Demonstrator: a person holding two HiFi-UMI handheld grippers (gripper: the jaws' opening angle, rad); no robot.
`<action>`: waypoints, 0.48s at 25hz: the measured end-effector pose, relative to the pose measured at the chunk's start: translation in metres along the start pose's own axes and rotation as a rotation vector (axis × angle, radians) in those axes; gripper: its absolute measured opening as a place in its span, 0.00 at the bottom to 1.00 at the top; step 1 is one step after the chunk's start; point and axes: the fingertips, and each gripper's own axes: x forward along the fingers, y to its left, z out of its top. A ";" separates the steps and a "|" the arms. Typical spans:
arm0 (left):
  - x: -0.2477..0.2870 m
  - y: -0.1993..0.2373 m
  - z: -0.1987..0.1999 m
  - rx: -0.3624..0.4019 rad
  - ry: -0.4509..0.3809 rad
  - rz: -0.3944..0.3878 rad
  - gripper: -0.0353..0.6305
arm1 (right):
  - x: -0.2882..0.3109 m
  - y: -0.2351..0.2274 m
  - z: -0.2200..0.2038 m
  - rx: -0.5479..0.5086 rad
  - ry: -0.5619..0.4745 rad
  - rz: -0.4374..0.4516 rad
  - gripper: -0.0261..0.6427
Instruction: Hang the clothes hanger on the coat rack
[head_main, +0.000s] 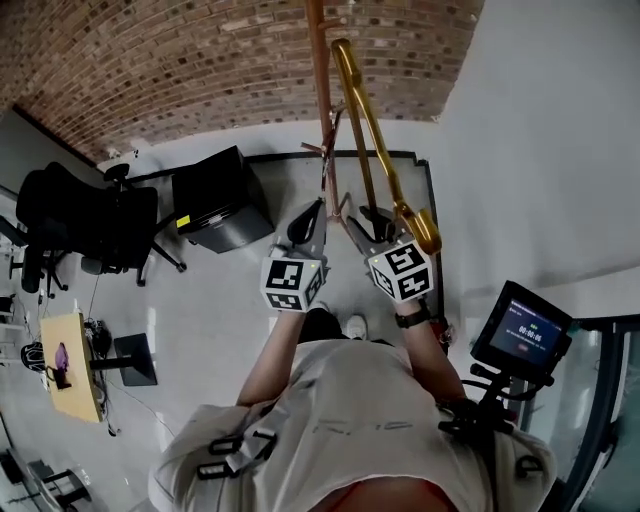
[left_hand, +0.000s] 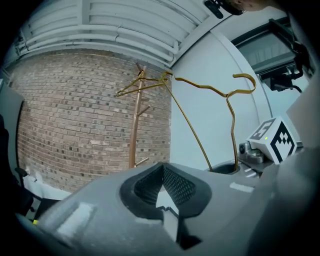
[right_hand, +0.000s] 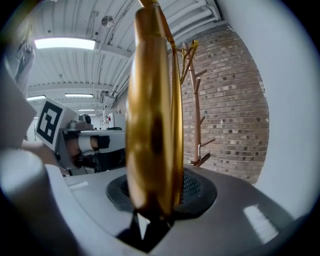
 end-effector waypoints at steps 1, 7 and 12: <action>0.005 0.008 0.004 0.003 -0.006 0.006 0.05 | 0.007 -0.003 0.002 0.003 -0.004 0.022 0.20; 0.045 0.061 0.013 0.009 -0.024 0.018 0.05 | 0.055 -0.018 0.022 -0.065 -0.015 0.160 0.20; 0.070 0.097 0.025 0.005 -0.043 0.035 0.05 | 0.093 -0.030 0.035 -0.212 0.147 0.342 0.20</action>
